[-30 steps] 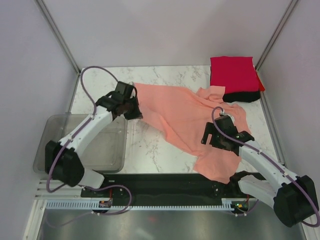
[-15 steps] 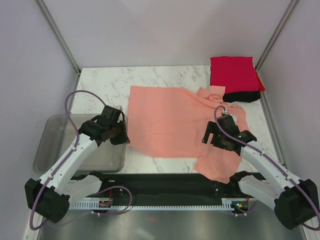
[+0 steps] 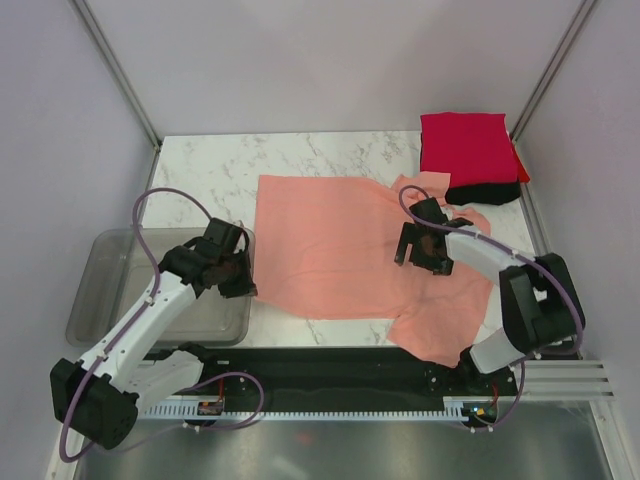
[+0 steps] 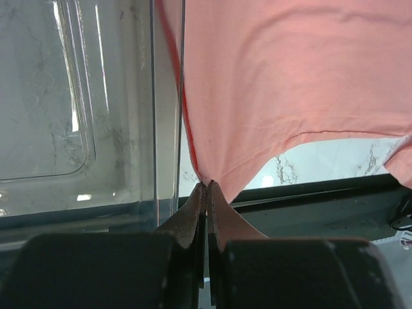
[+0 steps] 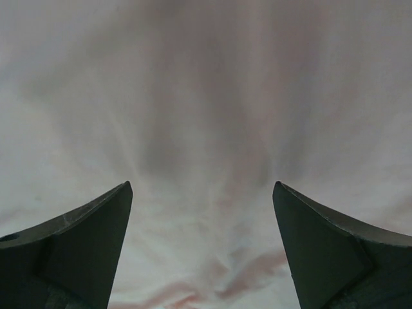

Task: Fold and stack the t-shirts
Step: Fold the tshirt

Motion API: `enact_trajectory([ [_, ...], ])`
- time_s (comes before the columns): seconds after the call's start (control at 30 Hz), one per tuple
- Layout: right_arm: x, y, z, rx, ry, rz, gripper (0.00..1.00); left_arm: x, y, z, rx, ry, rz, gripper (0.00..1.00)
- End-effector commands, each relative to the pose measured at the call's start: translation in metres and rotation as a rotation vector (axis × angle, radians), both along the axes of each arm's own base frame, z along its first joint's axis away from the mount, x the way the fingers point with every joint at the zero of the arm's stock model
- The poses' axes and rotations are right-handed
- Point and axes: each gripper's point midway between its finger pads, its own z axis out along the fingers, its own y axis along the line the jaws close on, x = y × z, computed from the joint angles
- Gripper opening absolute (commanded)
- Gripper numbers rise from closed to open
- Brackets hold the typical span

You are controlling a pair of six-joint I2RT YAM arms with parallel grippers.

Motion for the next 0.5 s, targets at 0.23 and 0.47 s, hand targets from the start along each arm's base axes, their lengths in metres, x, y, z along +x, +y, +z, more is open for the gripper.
enact_trajectory([
  [0.23, 0.085, -0.003, -0.026, -0.071, 0.014, 0.017, 0.98, 0.02, 0.001, -0.007, 0.029, -0.045, 0.001, 0.03],
  [0.47, 0.154, -0.003, -0.015, -0.028, -0.028, 0.121, 0.98, 0.028, -0.002, -0.01, 0.026, -0.069, -0.012, 0.02],
])
